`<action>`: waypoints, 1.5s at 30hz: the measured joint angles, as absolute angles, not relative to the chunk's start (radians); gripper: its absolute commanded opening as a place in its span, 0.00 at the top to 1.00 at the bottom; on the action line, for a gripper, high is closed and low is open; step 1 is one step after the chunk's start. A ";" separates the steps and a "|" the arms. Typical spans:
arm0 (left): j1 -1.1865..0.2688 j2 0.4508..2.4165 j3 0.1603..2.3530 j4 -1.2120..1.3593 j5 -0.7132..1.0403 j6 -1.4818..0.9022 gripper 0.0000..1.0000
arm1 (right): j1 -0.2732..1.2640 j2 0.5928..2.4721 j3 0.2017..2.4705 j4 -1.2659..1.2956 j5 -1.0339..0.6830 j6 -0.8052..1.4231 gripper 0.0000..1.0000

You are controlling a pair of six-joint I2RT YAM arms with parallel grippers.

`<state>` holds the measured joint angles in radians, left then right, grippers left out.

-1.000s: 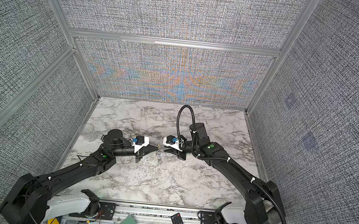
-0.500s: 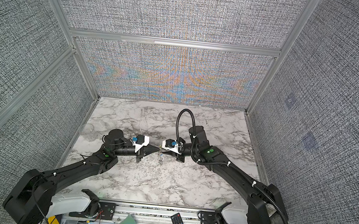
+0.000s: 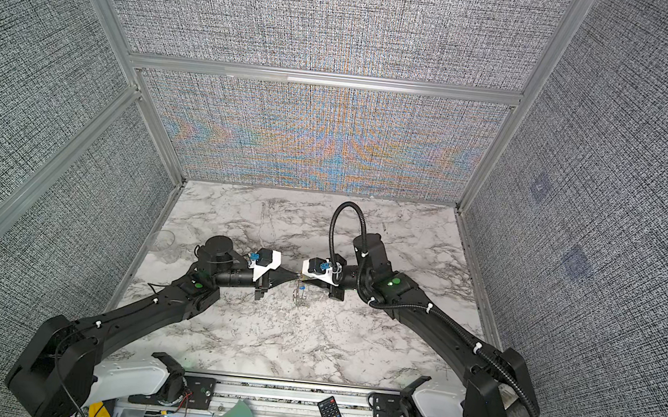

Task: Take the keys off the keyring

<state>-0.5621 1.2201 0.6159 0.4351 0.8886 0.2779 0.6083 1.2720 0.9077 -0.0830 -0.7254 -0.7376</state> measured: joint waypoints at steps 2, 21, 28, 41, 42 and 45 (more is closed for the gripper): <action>-0.564 1.222 0.623 0.421 0.884 0.285 1.00 | 0.608 1.272 0.909 -0.078 -0.722 -0.737 0.79; -0.574 1.246 0.665 0.352 0.863 0.332 1.00 | 0.607 1.295 0.941 -0.088 -0.727 -0.735 1.00; -0.574 1.216 0.642 0.368 0.823 0.283 0.70 | 0.593 1.301 0.944 -0.076 -0.761 -0.693 1.00; -0.574 1.108 0.416 0.670 0.684 0.112 0.74 | 0.579 1.316 0.858 0.139 -0.873 -0.530 1.00; -0.574 1.116 0.409 0.696 0.685 0.101 0.75 | 0.579 1.316 0.857 0.147 -0.878 -0.523 1.00; -0.574 1.131 0.394 0.751 0.692 0.075 0.77 | 0.579 1.318 0.856 0.165 -0.892 -0.508 1.00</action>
